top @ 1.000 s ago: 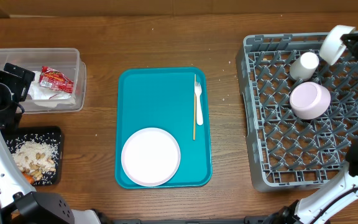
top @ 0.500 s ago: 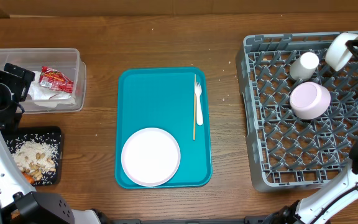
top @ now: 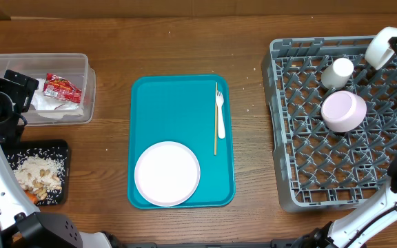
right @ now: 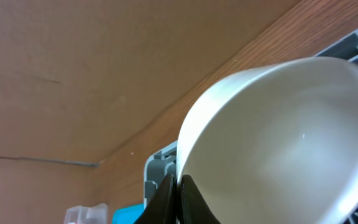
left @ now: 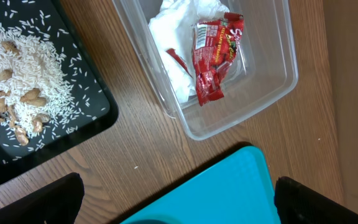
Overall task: Sort waste into correct bins and load items into the dishwasher
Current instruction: 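Lower the white bowl into the rack, adjust it, and release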
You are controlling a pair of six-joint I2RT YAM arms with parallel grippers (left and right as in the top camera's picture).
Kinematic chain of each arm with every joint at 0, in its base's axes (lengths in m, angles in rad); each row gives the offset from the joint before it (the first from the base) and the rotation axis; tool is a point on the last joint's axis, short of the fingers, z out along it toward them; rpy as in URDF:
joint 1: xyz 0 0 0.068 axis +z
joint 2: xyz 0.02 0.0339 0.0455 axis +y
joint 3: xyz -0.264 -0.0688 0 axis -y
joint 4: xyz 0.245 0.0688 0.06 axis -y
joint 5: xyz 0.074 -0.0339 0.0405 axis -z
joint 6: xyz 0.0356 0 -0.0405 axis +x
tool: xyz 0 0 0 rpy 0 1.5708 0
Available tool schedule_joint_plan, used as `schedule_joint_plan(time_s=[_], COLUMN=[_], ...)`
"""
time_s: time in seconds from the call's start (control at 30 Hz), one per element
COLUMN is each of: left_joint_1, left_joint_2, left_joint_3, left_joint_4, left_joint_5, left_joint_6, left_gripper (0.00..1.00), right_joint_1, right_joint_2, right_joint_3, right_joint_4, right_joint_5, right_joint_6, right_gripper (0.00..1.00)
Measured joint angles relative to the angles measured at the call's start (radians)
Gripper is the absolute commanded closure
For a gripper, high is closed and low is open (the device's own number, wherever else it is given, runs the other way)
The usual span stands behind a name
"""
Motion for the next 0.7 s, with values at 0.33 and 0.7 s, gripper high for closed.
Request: schedule_joint_plan(time_s=[0.33,0.7], left_joint_1=[0.0,0.0], left_joint_2=[0.0,0.0], left_joint_3=[0.0,0.0], left_joint_4=[0.0,0.0], left_joint_5=[0.0,0.0], left_joint_6=[0.0,0.0], left_gripper=[0.0,0.0], right_joint_1=[0.001,-0.001], right_joint_2=[0.077,0.049], right_joint_3=[0.0,0.002], right_joint_4=[-0.013,-0.086], right_joint_5=[-0.04,0.034], right_joint_6=[0.016,0.016], right_gripper=[0.96,0.96])
